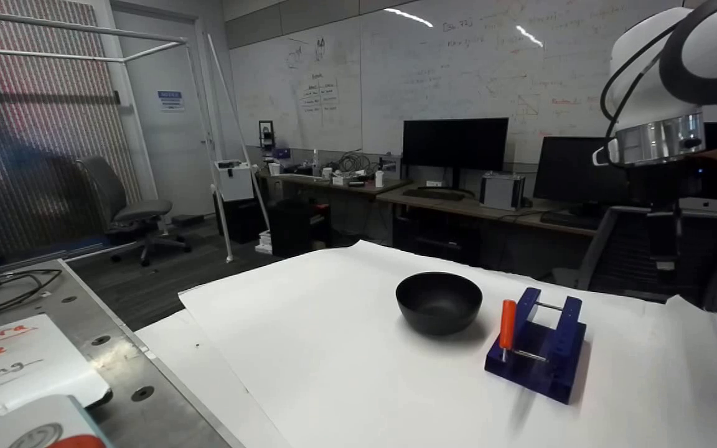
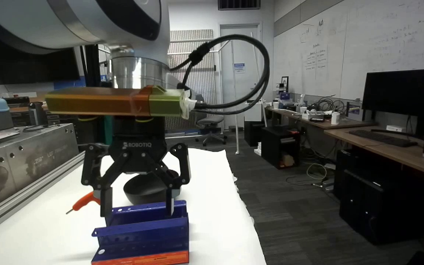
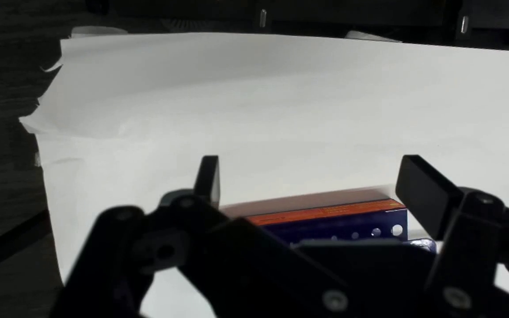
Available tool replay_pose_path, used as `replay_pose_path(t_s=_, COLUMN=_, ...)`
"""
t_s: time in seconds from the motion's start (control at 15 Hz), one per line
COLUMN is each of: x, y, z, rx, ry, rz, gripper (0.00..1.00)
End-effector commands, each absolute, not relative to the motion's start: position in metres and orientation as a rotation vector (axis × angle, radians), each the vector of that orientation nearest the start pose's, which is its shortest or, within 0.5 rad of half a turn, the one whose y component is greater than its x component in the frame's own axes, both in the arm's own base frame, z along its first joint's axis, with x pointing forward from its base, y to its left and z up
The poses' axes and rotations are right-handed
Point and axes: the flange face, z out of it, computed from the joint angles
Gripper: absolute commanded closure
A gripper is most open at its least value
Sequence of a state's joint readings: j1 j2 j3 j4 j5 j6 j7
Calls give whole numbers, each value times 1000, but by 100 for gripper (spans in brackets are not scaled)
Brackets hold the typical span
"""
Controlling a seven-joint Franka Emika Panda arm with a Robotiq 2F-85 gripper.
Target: Put the wrench in the bowl
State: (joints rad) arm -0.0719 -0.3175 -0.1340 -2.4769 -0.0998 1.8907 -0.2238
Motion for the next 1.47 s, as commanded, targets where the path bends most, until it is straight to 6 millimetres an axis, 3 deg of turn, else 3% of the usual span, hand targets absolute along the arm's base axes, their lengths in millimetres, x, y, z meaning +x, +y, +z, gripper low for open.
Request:
replay_pose_path(t_s=0.0, x=430, y=-40, z=386, rx=-3145, ry=-160, rz=376, gripper=0)
replay_pose_path(t_s=0.33, x=481, y=32, z=378, rx=-3161, ry=-90, rz=89, gripper=0)
replay_pose_path(t_s=0.67, x=510, y=70, z=370, rx=-3125, ry=260, rz=-91, gripper=0)
replay_pose_path(t_s=0.93, x=510, y=88, z=364, rx=-3103, ry=525, rz=-218, gripper=0)
replay_pose_path(t_s=1.4, x=490, y=104, z=348, rx=-3133, ry=888, rz=-292, gripper=0)
